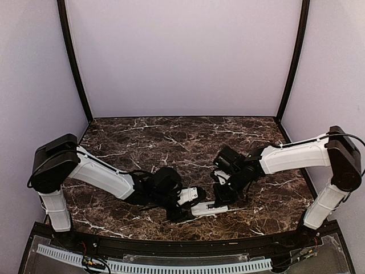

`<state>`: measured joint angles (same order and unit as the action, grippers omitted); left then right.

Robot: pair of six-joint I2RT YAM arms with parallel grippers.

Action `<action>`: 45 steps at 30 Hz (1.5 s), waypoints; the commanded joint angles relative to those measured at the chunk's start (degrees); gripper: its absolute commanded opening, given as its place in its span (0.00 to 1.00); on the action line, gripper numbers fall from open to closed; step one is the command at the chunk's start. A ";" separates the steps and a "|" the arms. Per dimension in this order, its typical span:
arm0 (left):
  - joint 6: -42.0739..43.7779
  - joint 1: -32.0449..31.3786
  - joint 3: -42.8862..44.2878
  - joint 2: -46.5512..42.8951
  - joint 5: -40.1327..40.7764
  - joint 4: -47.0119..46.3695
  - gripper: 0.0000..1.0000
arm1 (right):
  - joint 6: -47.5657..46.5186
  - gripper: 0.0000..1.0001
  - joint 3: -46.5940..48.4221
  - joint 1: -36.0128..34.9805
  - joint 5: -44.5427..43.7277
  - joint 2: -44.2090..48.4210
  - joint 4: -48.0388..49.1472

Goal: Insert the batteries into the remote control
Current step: Press the battery in the battery compartment, then pick up the battery cover at the center of the board.

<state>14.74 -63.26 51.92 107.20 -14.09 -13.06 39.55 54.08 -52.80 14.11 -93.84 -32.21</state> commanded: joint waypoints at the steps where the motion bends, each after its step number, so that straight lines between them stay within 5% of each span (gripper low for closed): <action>1: -0.22 -0.28 -1.29 -1.76 0.48 4.42 0.63 | -0.58 0.00 0.80 0.33 0.64 0.80 -1.54; 13: -2.60 2.57 -2.40 -8.70 -1.00 3.55 0.63 | -1.21 0.00 2.74 0.35 -0.57 2.04 -4.13; 18: -11.55 8.69 -4.01 -17.14 -3.05 1.70 0.64 | -0.99 0.00 0.73 0.32 1.17 0.20 -0.96; 23: -22.57 13.87 -4.19 -23.68 5.89 4.03 0.71 | -5.07 0.00 5.88 0.33 0.30 0.89 -3.37; 28: -32.66 18.56 -4.71 -26.49 18.19 11.59 0.89 | -10.16 0.35 17.32 0.14 -4.45 -2.03 -3.57; 37: -37.37 22.86 -7.15 -30.72 20.34 17.18 0.92 | -42.99 0.51 33.04 -6.30 -4.19 -16.89 4.08; 45: -35.47 23.10 -6.22 -32.49 20.06 18.36 0.92 | -60.63 0.48 34.56 -6.33 -3.23 -23.13 6.51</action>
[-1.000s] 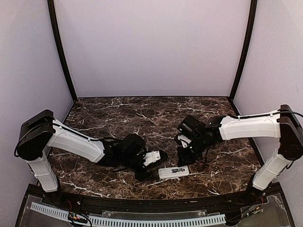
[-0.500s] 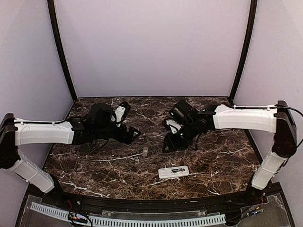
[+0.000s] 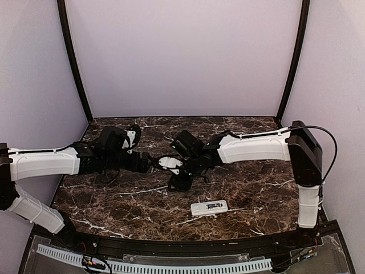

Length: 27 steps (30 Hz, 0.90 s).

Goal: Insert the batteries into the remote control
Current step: Pick up the battery cover at the center of the board.

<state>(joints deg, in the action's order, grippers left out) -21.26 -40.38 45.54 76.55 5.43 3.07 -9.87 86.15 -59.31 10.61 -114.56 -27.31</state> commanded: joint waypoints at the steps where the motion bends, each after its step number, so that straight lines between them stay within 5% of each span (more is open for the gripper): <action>1: 0.74 0.21 0.25 -2.09 0.50 2.17 0.92 | -11.45 0.47 2.86 0.21 -0.34 -3.25 1.58; 27: 3.58 0.48 0.17 -1.52 -3.24 -0.77 0.92 | -11.69 0.26 4.26 1.35 -2.35 -9.92 -1.68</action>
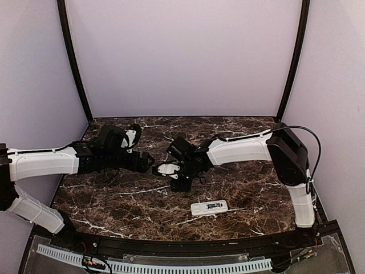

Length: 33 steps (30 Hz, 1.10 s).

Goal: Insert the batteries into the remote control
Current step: Pick up the battery cover at the center of the board.

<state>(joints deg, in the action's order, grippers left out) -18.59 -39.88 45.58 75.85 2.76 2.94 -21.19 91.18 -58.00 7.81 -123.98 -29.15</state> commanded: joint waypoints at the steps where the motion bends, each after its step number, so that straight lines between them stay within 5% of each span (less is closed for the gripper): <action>1: 0.88 -0.02 0.12 -0.77 -0.61 -0.65 0.92 | -0.30 0.25 -0.55 -0.06 0.48 -0.81 0.19; 22: 1.53 0.24 -0.62 -2.37 1.71 -0.17 0.93 | -0.95 0.17 2.35 -2.33 -2.10 -4.23 -1.92; 33: 1.93 0.24 -1.02 -3.47 2.36 -0.34 0.93 | -0.92 0.00 3.18 -2.43 -1.22 -5.06 -4.80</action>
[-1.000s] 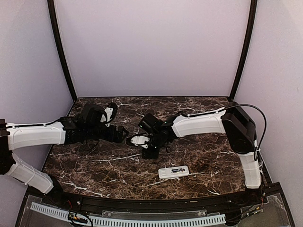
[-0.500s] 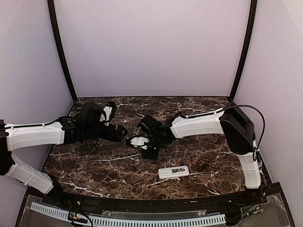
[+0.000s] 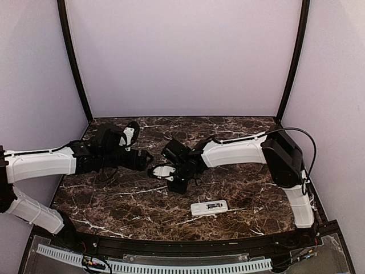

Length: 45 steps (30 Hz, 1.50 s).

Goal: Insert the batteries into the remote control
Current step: Pick up the battery cover at the center of the board, then pass from the right arm to the left

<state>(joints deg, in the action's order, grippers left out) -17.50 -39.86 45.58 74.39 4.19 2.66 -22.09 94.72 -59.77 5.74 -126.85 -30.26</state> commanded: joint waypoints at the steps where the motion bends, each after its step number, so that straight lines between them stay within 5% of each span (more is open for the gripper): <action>1: 0.86 0.22 -0.96 -2.02 0.93 -0.08 0.93 | 0.03 0.00 -0.18 -0.63 1.07 -2.08 -3.89; 13: 2.18 0.22 -0.53 -4.16 1.75 0.85 0.92 | 3.45 0.00 1.81 -0.46 3.69 3.52 -8.11; 22: 11.44 0.22 -1.21 -15.44 1.17 0.54 0.89 | 12.08 0.00 -5.14 1.19 13.74 17.02 -9.79; 26: 19.00 0.17 -2.76 -19.52 -8.14 -1.55 0.83 | 13.82 0.00 -6.96 1.63 19.32 23.04 -10.84; 33: 37.37 -2.93 -3.11 -23.24 -40.30 -0.79 0.84 | 12.35 0.00 -5.76 1.50 33.67 32.65 -15.74; 38: 51.15 -12.03 2.74 -19.13 -37.65 4.85 0.86 | 10.87 0.00 -2.23 0.04 35.86 35.06 -20.40; 45: 53.10 -14.31 9.61 -9.90 -38.09 6.96 0.75 | 12.01 0.00 -0.70 -1.15 37.14 35.68 -19.98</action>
<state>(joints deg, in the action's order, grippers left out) 30.79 -53.23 53.47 62.19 -31.59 6.48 -10.41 92.62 -60.31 41.06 -92.14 -49.19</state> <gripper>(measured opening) 0.780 0.005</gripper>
